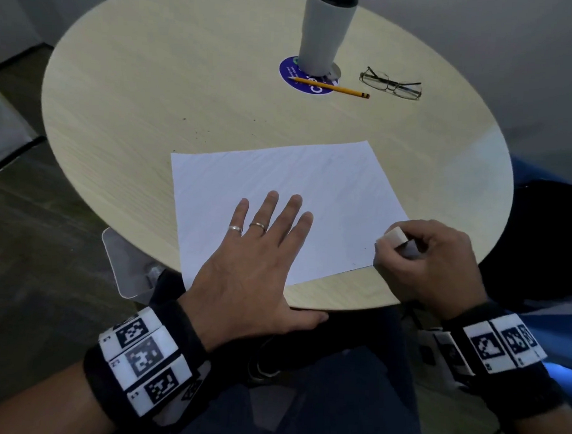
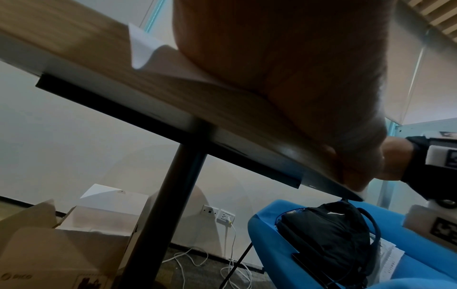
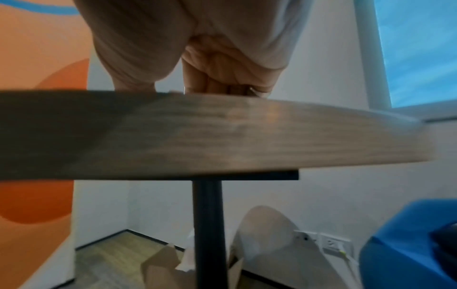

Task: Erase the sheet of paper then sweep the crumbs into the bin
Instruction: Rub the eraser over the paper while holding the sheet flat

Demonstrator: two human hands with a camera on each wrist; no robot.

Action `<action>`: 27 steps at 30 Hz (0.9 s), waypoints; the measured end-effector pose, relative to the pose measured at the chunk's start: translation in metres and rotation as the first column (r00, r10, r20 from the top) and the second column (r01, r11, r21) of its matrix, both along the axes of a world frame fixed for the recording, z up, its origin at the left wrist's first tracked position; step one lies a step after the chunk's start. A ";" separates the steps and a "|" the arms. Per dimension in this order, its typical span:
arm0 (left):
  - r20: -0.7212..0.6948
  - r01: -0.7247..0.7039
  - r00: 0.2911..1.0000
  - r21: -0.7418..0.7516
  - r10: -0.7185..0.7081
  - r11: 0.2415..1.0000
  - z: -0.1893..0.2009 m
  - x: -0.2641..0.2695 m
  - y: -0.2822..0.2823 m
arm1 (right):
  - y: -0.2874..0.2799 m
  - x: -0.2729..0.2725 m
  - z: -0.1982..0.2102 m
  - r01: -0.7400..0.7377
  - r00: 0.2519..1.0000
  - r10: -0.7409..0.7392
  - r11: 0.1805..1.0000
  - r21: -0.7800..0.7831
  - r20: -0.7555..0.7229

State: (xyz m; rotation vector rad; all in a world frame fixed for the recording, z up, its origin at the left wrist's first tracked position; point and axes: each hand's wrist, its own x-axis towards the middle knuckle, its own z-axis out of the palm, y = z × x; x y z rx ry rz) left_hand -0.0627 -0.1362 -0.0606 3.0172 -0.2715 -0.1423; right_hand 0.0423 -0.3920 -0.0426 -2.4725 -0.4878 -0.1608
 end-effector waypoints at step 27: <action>-0.019 0.003 1.000 0.003 -0.003 1.000 -0.001 0.001 0.000 | 0.007 -0.009 0.000 -0.096 0.993 0.097 0.995 0.019 -0.069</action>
